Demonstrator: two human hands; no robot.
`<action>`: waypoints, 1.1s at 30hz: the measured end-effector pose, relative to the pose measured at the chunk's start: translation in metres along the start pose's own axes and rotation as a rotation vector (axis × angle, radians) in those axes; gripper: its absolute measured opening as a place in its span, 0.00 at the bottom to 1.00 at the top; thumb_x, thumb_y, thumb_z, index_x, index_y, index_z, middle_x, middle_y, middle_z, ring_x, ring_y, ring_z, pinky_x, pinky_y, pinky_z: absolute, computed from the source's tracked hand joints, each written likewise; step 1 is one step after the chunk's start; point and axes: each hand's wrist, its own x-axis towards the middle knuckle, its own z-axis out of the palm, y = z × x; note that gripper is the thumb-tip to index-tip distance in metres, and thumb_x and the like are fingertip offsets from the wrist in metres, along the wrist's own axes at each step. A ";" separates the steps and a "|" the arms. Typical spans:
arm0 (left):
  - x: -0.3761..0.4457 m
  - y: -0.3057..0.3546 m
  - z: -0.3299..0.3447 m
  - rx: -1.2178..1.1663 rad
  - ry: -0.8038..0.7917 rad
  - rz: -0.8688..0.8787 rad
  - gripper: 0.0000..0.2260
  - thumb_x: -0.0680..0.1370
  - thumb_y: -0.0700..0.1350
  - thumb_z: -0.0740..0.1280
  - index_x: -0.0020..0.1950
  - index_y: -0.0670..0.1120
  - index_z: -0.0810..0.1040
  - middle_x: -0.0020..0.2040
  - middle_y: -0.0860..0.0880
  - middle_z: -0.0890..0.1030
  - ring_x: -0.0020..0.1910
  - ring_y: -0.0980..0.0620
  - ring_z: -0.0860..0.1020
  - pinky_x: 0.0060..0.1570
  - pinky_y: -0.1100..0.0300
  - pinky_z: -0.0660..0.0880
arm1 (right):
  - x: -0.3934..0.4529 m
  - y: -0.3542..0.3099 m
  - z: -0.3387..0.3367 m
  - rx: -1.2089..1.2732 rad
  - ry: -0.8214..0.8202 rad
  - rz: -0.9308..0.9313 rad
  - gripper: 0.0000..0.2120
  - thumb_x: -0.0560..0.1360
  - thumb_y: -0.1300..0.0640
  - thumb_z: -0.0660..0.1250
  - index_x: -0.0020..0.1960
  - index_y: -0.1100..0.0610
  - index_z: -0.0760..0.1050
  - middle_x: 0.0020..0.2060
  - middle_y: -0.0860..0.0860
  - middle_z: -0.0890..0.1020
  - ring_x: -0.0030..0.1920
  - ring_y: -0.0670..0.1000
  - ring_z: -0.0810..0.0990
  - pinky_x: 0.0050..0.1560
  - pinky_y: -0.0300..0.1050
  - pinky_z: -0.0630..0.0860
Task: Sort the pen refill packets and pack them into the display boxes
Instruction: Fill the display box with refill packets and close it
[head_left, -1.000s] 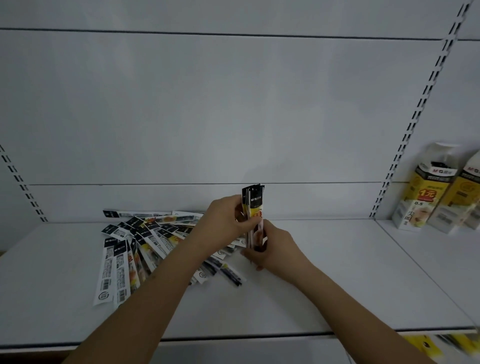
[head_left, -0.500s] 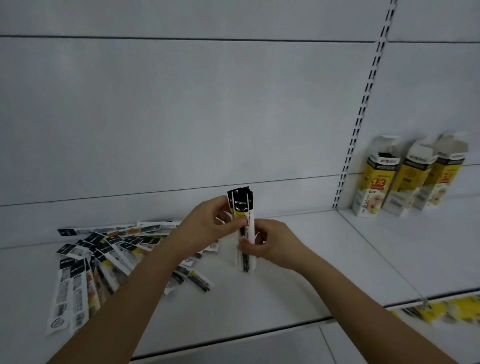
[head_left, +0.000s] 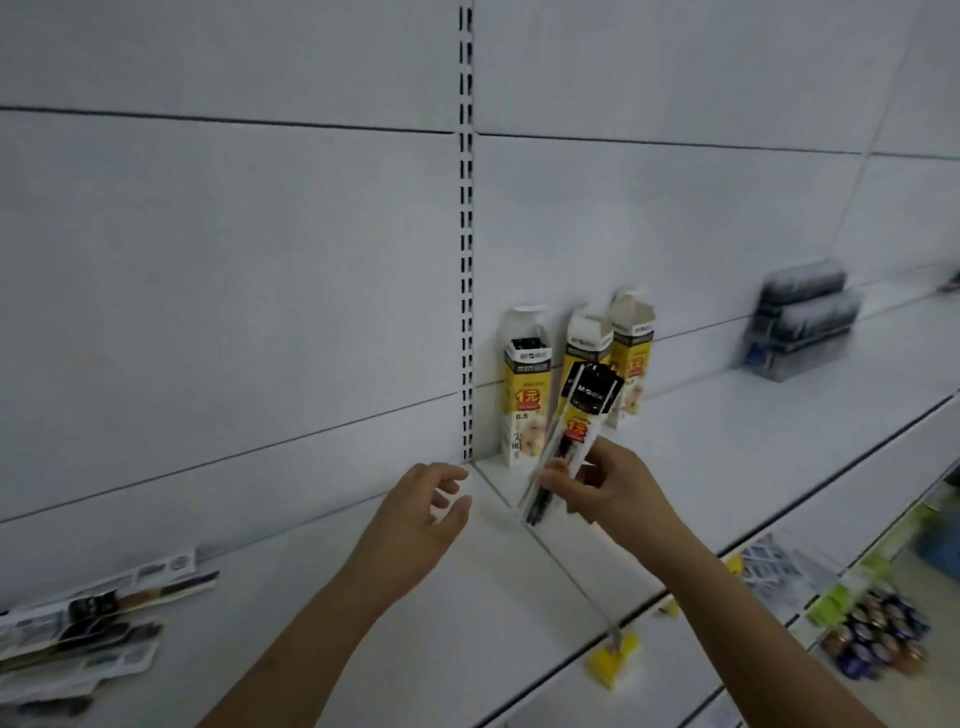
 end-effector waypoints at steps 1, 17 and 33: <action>0.012 0.006 0.010 0.008 0.035 0.026 0.10 0.80 0.48 0.66 0.60 0.55 0.75 0.54 0.58 0.74 0.51 0.64 0.74 0.48 0.68 0.73 | 0.006 0.002 -0.014 0.004 0.010 -0.004 0.06 0.73 0.55 0.74 0.49 0.50 0.79 0.37 0.47 0.84 0.31 0.47 0.78 0.32 0.39 0.75; 0.152 0.080 0.053 0.539 0.257 0.268 0.13 0.78 0.47 0.68 0.62 0.51 0.75 0.58 0.58 0.72 0.42 0.61 0.71 0.38 0.67 0.73 | 0.158 -0.018 -0.118 0.417 0.035 -0.186 0.05 0.75 0.58 0.70 0.42 0.56 0.77 0.28 0.50 0.76 0.27 0.46 0.73 0.28 0.35 0.72; 0.155 0.082 0.036 0.576 0.164 0.181 0.18 0.74 0.61 0.66 0.58 0.51 0.80 0.56 0.53 0.66 0.51 0.58 0.71 0.47 0.59 0.78 | 0.179 -0.038 -0.098 0.540 -0.042 -0.144 0.04 0.75 0.56 0.71 0.46 0.57 0.78 0.30 0.46 0.80 0.27 0.44 0.74 0.30 0.34 0.74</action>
